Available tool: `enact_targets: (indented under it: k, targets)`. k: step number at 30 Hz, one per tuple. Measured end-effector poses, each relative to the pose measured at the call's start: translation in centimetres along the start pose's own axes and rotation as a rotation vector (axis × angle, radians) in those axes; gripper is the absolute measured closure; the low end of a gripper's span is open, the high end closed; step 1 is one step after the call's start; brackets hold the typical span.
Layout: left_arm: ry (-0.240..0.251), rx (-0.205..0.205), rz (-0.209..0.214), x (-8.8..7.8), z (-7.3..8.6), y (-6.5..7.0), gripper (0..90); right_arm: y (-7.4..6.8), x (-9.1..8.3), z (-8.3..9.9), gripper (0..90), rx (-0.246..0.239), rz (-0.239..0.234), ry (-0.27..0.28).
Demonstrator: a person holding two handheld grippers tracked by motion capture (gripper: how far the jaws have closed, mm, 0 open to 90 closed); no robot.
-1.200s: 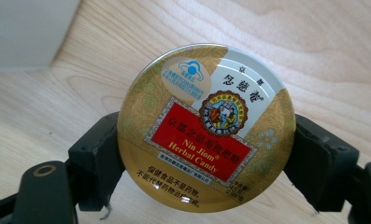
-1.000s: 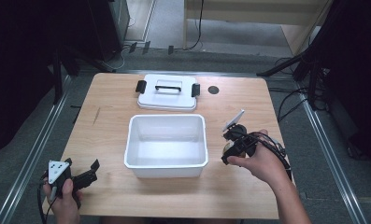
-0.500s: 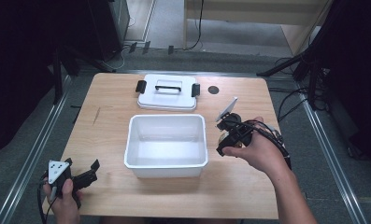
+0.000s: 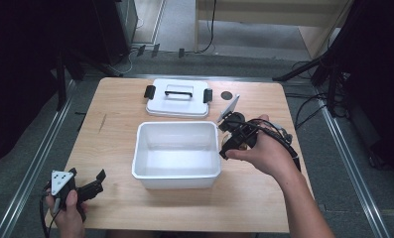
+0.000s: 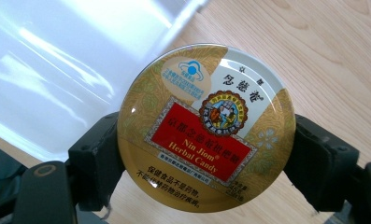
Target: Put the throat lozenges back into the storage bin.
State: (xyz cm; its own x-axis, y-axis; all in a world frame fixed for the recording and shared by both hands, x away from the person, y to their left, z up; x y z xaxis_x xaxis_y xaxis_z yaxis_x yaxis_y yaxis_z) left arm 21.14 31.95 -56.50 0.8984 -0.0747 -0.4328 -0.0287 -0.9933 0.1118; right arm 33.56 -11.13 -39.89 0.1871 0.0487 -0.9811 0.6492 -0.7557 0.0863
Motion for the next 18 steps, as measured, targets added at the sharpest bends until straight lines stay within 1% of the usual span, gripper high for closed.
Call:
enact_targets:
  k: [3, 8, 11, 13, 18]
  targets:
    - [-0.001, 0.0, 0.001, 0.0, 0.0, 0.0, 0.0, -0.5, 0.0, -0.4, 20.4, -0.016, -0.001, -0.003]
    - [-0.002, 0.0, 0.001, 0.0, 0.0, 0.0, 0.0, -1.1, -0.1, -1.1, 20.4, -0.042, -0.007, 0.014]
    - [-0.003, 0.0, 0.0, 0.0, 0.0, 0.0, 0.0, -1.6, -0.3, -1.4, 20.4, -0.048, -0.01, 0.018]
    - [-0.003, 0.0, 0.0, 0.0, 0.0, 0.0, 0.0, -1.9, -0.3, -1.7, 20.4, -0.062, -0.011, 0.02]
    - [-0.003, 0.0, 0.001, 0.0, 0.0, 0.0, 0.0, -2.5, -0.2, -2.2, 20.4, -0.069, -0.018, 0.028]
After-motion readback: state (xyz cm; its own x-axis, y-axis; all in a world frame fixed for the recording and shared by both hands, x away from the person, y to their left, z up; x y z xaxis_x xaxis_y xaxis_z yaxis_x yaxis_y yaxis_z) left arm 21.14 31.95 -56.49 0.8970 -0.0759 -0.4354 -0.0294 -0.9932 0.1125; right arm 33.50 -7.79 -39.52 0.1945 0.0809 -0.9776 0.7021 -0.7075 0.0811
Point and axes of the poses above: each handheld gripper's, and its own axes: x roughly forward along the jaws, z roughly out of its underside, y roughly to its right, the point moved 3 cm from there along x, roughly forward along the jaws, and after that the axes turned 2 degrees about x, right-handed, at the moved point
